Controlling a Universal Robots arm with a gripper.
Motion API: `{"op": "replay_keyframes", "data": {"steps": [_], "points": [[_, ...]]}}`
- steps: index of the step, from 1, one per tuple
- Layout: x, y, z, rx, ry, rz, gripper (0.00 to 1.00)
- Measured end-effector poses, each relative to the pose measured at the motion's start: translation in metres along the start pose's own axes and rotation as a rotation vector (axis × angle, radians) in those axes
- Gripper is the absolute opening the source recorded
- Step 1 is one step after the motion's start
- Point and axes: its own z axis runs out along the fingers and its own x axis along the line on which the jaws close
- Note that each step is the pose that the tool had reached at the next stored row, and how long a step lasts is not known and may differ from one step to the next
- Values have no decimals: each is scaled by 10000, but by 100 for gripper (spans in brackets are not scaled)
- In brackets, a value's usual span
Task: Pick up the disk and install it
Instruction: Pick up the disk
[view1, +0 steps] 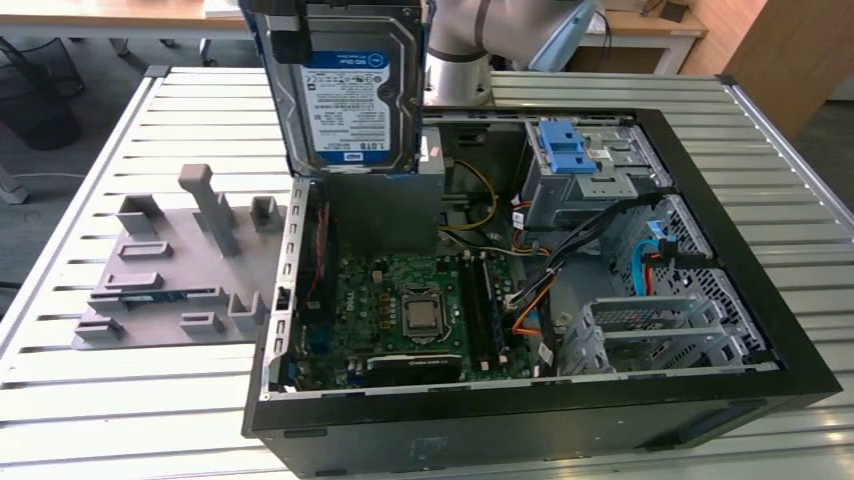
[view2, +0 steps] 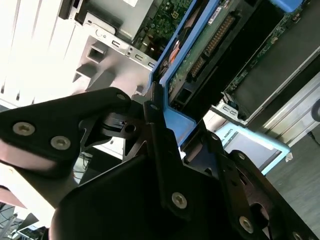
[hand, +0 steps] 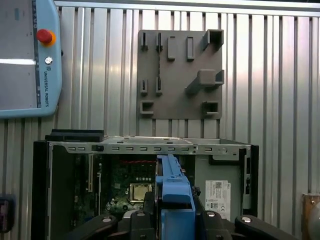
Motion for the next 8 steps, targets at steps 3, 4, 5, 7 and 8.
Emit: {"op": "replay_keyframes", "data": {"steps": [3,4,5,7,8], "points": [[1,-129,0,0,0,0,36],[1,-177,0,0,0,0,36],[1,-221,0,-1,1,0,36],[1,-301,1,0,1,0,36],[1,-339,1,-1,1,-1,36]]}}
